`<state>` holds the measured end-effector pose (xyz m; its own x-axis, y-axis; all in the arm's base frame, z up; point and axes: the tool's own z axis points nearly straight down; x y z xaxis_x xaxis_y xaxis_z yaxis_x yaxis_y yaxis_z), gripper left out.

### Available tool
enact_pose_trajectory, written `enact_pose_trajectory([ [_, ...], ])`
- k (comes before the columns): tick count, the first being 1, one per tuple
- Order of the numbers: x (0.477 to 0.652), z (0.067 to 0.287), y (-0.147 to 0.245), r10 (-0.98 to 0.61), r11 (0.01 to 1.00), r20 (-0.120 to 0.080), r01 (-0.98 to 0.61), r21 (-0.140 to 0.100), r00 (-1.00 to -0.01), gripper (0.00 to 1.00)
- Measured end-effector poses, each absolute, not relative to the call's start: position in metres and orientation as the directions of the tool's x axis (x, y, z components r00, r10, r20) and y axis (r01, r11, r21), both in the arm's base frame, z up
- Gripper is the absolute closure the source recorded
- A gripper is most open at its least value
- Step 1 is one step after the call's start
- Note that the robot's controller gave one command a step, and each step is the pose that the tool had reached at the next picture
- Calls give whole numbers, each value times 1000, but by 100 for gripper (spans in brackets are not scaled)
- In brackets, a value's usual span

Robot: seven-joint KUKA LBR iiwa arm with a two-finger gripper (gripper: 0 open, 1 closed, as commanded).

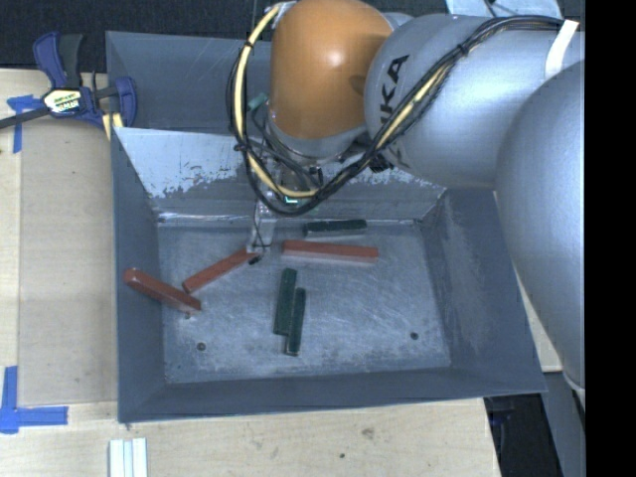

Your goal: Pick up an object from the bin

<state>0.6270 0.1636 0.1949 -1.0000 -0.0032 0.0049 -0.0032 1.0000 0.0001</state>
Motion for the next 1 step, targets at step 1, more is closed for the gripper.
enact_pose_trajectory([
  [1, 606, 66, 165, 24, 1000, 5, 24, -1, -1000, 0],
])
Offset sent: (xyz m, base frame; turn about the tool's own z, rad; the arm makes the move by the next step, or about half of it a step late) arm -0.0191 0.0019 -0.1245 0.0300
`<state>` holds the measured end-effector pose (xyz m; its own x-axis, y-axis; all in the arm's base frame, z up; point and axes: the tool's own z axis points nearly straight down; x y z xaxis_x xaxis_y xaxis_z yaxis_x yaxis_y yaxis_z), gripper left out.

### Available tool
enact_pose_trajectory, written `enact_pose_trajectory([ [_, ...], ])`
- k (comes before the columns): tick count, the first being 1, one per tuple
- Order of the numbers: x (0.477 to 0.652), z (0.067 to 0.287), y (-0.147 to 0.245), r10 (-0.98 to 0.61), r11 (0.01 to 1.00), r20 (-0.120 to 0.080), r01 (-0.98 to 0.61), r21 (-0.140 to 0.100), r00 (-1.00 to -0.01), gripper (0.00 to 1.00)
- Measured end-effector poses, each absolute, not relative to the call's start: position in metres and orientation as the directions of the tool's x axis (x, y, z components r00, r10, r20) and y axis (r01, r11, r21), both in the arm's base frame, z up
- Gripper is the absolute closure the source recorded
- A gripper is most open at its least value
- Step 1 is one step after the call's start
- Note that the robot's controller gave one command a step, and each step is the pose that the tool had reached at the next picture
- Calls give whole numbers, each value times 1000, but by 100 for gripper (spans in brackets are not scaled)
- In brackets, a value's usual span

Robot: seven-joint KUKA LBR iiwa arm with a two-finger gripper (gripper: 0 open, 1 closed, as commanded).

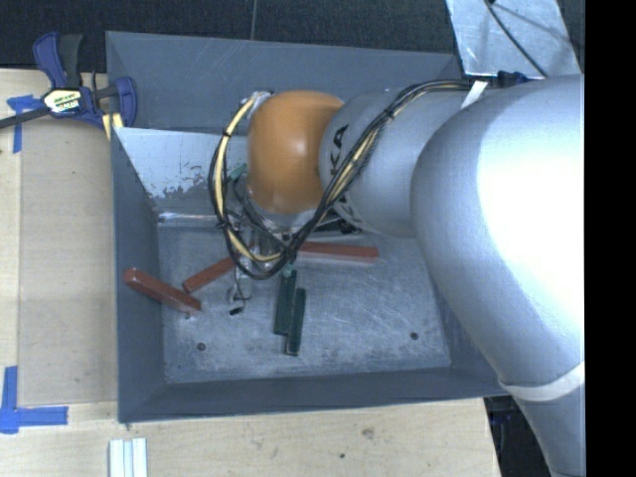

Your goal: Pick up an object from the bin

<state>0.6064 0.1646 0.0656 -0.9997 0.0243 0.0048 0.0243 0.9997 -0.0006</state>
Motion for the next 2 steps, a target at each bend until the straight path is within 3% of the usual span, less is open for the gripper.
enact_pose_trajectory([
  [1, 610, 73, 165, 28, 1000, -7, 28, 3, -1000, 100],
  [2, 608, 210, 165, 82, 997, -12, 82, 4, -997, 100],
])
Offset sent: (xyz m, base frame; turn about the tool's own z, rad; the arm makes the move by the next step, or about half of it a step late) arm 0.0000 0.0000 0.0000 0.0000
